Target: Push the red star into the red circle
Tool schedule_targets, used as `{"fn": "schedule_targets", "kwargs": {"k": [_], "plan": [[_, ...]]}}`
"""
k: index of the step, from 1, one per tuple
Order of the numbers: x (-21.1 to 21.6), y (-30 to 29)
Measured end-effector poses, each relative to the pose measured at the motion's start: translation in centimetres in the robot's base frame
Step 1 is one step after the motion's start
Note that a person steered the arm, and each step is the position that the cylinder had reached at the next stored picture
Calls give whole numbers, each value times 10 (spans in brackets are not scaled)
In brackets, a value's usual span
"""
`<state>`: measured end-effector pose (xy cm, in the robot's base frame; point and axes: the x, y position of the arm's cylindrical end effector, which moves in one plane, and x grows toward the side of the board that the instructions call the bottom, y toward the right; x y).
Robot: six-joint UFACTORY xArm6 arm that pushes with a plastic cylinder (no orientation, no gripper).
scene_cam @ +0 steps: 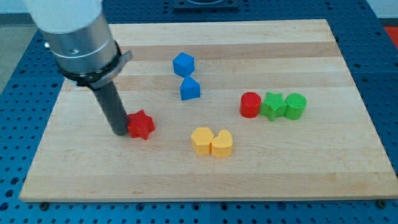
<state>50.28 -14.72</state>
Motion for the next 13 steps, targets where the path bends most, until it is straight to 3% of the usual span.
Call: {"fn": "schedule_targets", "kwargs": {"k": [3, 8, 13], "plan": [[7, 59], [-32, 74], [-28, 129]]}}
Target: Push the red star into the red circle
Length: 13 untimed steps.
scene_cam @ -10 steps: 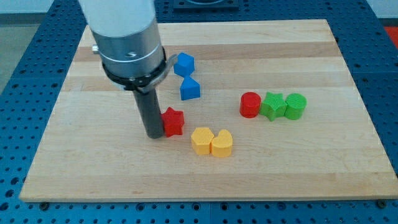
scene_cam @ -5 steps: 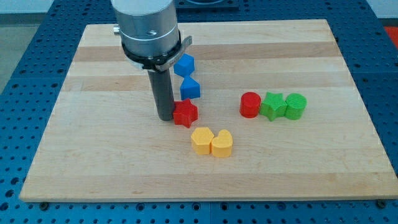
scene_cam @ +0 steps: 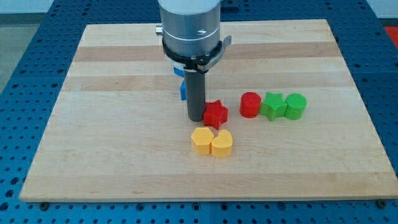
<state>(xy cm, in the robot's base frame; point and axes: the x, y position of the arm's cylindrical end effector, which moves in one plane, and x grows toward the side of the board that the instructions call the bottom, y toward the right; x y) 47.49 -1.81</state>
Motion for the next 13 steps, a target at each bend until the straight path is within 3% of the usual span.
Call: {"fn": "schedule_targets", "kwargs": {"k": [3, 7, 13], "plan": [[34, 6], [20, 37], [5, 37]]}}
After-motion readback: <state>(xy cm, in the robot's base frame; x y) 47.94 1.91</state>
